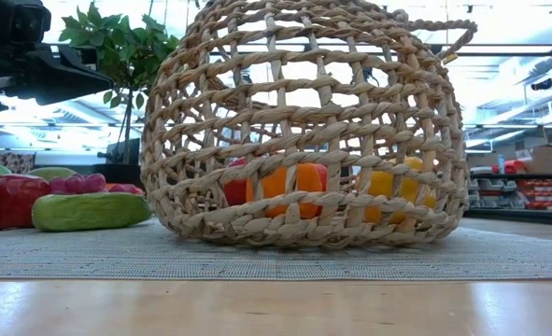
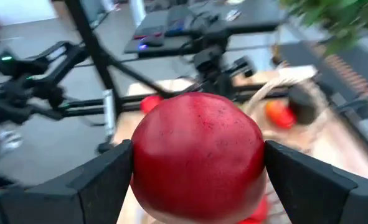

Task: Build produce basket
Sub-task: Put the red pomegranate into the brown basket

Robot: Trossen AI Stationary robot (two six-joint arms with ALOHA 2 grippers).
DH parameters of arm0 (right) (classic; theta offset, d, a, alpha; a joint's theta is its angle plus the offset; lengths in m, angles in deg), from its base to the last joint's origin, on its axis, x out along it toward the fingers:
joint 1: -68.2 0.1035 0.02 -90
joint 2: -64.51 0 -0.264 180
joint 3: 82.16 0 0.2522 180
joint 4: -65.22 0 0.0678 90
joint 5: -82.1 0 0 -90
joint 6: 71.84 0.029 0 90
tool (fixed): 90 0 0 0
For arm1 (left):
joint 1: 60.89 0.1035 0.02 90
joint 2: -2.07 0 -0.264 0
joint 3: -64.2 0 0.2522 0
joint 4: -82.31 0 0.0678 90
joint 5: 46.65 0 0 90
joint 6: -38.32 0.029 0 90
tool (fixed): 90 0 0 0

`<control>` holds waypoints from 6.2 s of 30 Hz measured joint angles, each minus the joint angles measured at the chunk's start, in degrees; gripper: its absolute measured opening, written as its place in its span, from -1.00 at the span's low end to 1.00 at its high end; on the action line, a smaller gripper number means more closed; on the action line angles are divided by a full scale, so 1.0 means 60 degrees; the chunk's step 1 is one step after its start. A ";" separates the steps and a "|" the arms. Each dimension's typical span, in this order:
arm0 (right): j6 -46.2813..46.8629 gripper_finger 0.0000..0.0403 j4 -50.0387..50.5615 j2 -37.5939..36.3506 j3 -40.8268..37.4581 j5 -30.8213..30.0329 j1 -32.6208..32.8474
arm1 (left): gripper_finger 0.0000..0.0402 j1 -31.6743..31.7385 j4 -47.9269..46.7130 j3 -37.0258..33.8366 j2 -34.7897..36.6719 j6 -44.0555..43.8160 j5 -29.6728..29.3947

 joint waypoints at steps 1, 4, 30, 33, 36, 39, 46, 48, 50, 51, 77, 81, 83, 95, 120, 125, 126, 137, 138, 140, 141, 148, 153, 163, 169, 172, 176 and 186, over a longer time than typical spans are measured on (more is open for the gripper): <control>-0.0195 0.76 -0.0085 0.0004 0.0000 -0.0289 -0.0017 | -0.86 0.0000 0.0000 0.0000 0.0000 0.0000 0.0000; -0.1045 0.76 -0.0353 0.0046 0.0004 -0.1219 -0.0017 | -0.86 0.0000 0.0000 0.0000 0.0000 0.0000 0.0000; -1.3813 0.76 -0.1783 0.2326 0.0004 -0.7891 0.1209 | -0.82 -0.0004 0.0003 0.0000 0.0000 0.0000 -0.0003; -1.4565 0.76 -0.1815 0.2579 0.0004 -0.8460 0.1247 | -0.82 -0.0001 0.0000 0.0000 0.0000 0.0000 -0.0004; -1.4849 0.76 -0.1783 0.2699 -0.0006 -0.8759 0.1251 | -0.82 0.0000 0.0000 0.0000 0.0000 0.0000 0.0000; -1.4839 0.76 -0.1805 0.2692 -0.0005 -0.8767 0.1258 | -0.83 0.0000 0.0000 0.0000 0.0000 0.0000 0.0000; -1.3350 0.76 -0.1900 0.2581 -0.0005 -0.8636 0.1265 | -0.85 0.0000 0.0000 0.0000 0.0000 0.0000 0.0000; -1.2143 0.76 -0.1880 0.2486 -0.0007 -0.8549 0.1213 | -0.84 0.0000 0.0000 0.0000 0.0000 0.0000 0.0000; -1.1122 0.76 -0.1881 0.2334 -0.0007 -0.8176 0.1082 | -0.83 0.0000 0.0000 0.0000 0.0000 0.0000 0.0000; -1.0675 0.76 -0.1856 0.2243 -0.0007 -0.7901 0.1033 | -0.82 0.0000 0.0000 0.0000 0.0000 0.0000 0.0000; -0.1632 0.76 -0.0674 0.0936 -0.0258 -0.0054 -0.1241 | -0.84 0.0000 -0.0003 0.0000 0.0000 0.0000 0.0000; -0.1288 0.76 -0.0522 0.0939 -0.0259 0.0113 -0.1481 | -0.86 -0.0001 -0.0003 0.0000 0.0000 0.0000 0.0000; -0.1123 0.76 -0.0392 0.0943 -0.0259 0.0125 -0.1572 | -0.86 0.0000 -0.0004 0.0000 0.0000 0.0000 0.0000; -0.0488 0.76 0.0332 0.1199 -0.0259 0.0131 -0.1889 | -0.82 0.0000 -0.0002 0.0000 0.0000 0.0000 0.0000; -0.2330 0.76 -0.0910 0.0858 -0.2981 0.1069 -0.2375 | -0.86 -0.0004 0.0000 0.0000 0.0000 0.0000 -0.0004; -0.1543 0.76 -0.0388 0.0607 -0.2960 0.1576 -0.3024 | -0.84 -0.0004 -0.0004 0.0000 0.0000 0.0000 0.0000; -0.1346 0.76 -0.0371 0.0601 -0.2906 0.1660 -0.3128 | -0.83 0.0000 0.0000 0.0000 0.0000 0.0000 0.0000; -0.0234 0.76 0.0044 0.1330 -0.2834 0.3151 -0.3853 | -0.86 0.0000 0.0000 0.0000 0.0000 0.0000 0.0000; -0.0234 0.76 0.0116 0.1402 -0.2834 0.3196 -0.3856 | -0.86 -0.0003 -0.0003 0.0000 0.0000 0.0000 0.0000; -0.0244 0.76 0.0275 0.1501 -0.2834 0.3258 -0.3860 | -0.85 -0.0002 -0.0004 0.0000 0.0000 0.0000 -0.0002; -0.0258 0.76 0.0313 0.1544 -0.2834 0.3262 -0.3860 | -0.85 -0.0003 -0.0003 0.0000 0.0000 0.0000 0.0000; -0.0544 0.76 0.0756 0.1585 -0.2834 0.3104 -0.3793 | -0.82 0.0000 -0.0004 0.0000 0.0000 0.0000 -0.0002; -0.0583 0.76 0.0784 0.1585 -0.2834 0.3110 -0.3725 | -0.85 -0.0001 -0.0004 0.0000 0.0000 0.0000 -0.0001; -0.0474 0.76 0.0841 0.1585 -0.2834 0.3222 -0.3396 | -0.83 -0.0004 -0.0004 0.0000 0.0000 0.0000 0.0000; -0.0416 0.76 0.0631 0.1581 -0.2998 0.3047 -0.3175 | -0.83 0.0000 -0.0002 0.0000 0.0000 0.0000 -0.0002; -0.0325 0.76 0.0415 0.1581 -0.3024 0.3019 -0.3179 | -0.84 -0.0003 -0.0004 0.0000 0.0000 0.0000 -0.0001; -0.0328 0.76 0.0172 0.1581 -0.3027 0.3008 -0.3179 | -0.86 -0.0002 -0.0004 0.0000 0.0000 0.0000 -0.0001; 0.0004 0.76 -0.0310 0.1577 -0.3031 0.3070 -0.3179 | -0.83 0.0000 -0.0004 0.0000 0.0000 0.0000 -0.0001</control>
